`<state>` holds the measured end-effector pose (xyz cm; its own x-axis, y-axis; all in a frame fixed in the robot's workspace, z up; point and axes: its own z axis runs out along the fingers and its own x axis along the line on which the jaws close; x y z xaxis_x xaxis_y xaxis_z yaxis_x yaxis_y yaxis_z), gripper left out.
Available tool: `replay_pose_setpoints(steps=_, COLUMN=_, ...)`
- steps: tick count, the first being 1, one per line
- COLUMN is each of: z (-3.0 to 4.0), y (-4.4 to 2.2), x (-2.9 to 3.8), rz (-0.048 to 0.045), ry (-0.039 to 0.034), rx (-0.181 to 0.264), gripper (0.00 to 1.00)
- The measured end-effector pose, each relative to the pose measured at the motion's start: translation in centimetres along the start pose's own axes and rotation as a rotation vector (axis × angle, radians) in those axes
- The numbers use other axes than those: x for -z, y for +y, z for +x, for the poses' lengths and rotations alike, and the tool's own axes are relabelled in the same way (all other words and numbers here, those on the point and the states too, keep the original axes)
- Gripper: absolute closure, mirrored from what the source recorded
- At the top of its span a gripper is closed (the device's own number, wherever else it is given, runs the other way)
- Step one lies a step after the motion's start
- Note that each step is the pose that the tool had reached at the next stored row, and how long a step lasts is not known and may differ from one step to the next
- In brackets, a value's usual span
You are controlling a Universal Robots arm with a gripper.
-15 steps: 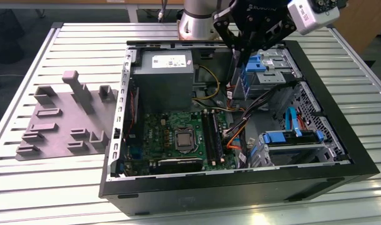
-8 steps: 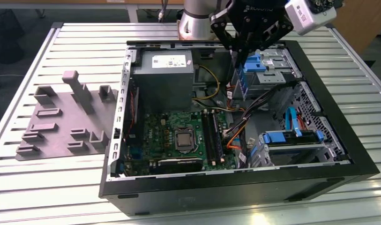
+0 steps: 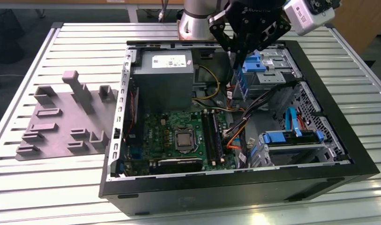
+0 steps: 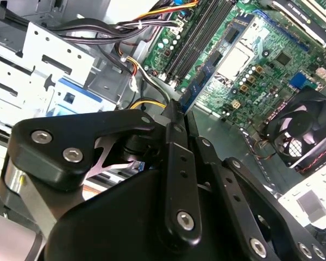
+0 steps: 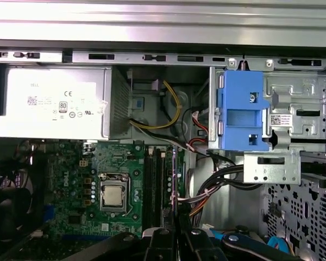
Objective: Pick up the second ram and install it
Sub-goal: 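Insert the second ram into the second slot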
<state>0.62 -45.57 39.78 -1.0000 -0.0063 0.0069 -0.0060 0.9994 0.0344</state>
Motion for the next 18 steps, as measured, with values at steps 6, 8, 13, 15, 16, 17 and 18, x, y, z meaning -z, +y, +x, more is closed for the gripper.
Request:
replay_pose_setpoints(steps=6, z=0.16, y=0.0, x=-0.17, rz=-0.0001, ry=0.0, rx=0.0, gripper=0.86)
replay_pose_setpoints(steps=8, z=0.19, y=-0.01, x=-0.27, rz=-0.0001, ry=0.0, rx=0.0, gripper=0.86)
replay_pose_setpoints(steps=13, z=0.22, y=-0.02, x=-0.58, rz=-0.0001, ry=0.0, rx=0.0, gripper=0.86)
replay_pose_setpoints(steps=15, z=0.23, y=-0.02, x=-0.69, rz=0.0, ry=0.0, rx=0.0, gripper=0.86)
replay_pose_setpoints(steps=16, z=0.24, y=-0.02, x=-0.75, rz=-0.0001, ry=0.0, rx=0.0, gripper=0.86)
replay_pose_setpoints(steps=17, z=0.24, y=-0.03, x=-0.81, rz=-0.0001, ry=0.0, rx=0.0, gripper=0.86)
replay_pose_setpoints(steps=18, z=0.25, y=-0.03, x=-0.86, rz=0.0, ry=0.0, rx=0.0, gripper=0.86)
